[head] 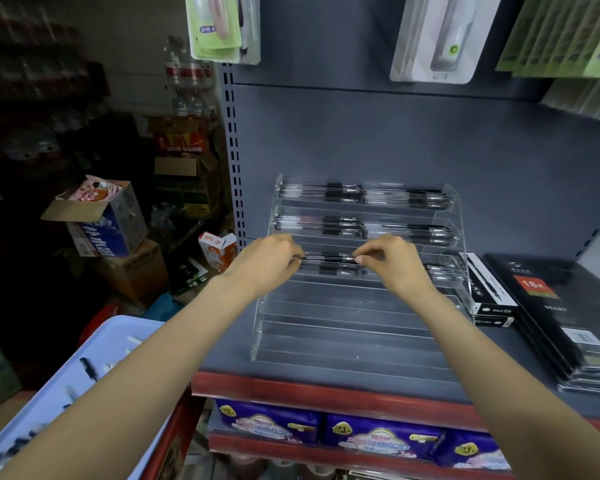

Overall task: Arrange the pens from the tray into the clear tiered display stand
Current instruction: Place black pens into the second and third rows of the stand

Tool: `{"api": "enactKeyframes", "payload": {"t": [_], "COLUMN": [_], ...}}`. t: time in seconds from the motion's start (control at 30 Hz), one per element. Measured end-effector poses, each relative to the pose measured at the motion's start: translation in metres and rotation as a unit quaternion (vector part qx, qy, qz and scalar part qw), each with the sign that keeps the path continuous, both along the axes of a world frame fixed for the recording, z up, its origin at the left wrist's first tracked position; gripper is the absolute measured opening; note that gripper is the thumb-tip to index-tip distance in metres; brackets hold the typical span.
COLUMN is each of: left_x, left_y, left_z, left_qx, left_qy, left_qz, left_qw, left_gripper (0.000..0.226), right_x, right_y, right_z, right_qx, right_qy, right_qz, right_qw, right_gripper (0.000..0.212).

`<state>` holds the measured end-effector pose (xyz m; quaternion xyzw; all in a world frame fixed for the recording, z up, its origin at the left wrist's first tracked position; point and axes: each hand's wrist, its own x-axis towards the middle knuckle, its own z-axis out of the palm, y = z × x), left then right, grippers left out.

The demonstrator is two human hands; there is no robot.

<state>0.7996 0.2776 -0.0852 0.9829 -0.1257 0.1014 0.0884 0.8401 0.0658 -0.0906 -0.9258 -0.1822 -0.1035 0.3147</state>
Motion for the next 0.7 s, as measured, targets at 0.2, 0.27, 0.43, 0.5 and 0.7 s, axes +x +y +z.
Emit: {"api": "enactKeyframes", "payload": {"t": [0.2,0.27,0.43,0.5,0.7], "left_x": [0.0051,0.0053,0.0081,0.0084,0.0071], "left_y": [0.001,0.0009,-0.0017,-0.0031,-0.002], "left_z": [0.0,0.0004,0.0014,0.0018,0.0019], "left_qx": [0.018,0.023,0.019,0.014,0.012], "left_qy": [0.006,0.009,0.002,0.002,-0.012], "left_qz": [0.001,0.002,0.004,0.001,-0.012], "left_qw": [1.0,1.0,1.0,1.0,1.0], "left_gripper": [0.03,0.03,0.028,0.028,0.029], "right_x": [-0.003,-0.0019,0.0013,0.002,0.0044], "right_y": [-0.0012,-0.0012,0.0007,0.0017,0.0049], "right_z": [0.0045,0.0054,0.0077,0.0078,0.008], "right_qx": [-0.02,-0.016,0.008,0.032,0.015], "right_qy": [0.013,0.024,0.053,0.069,0.071], "right_qz": [0.016,0.016,-0.005,-0.014,-0.009], "right_qw": [1.0,0.999,0.999,0.997,0.997], "right_gripper": [0.016,0.015,0.011,0.005,0.009]}}
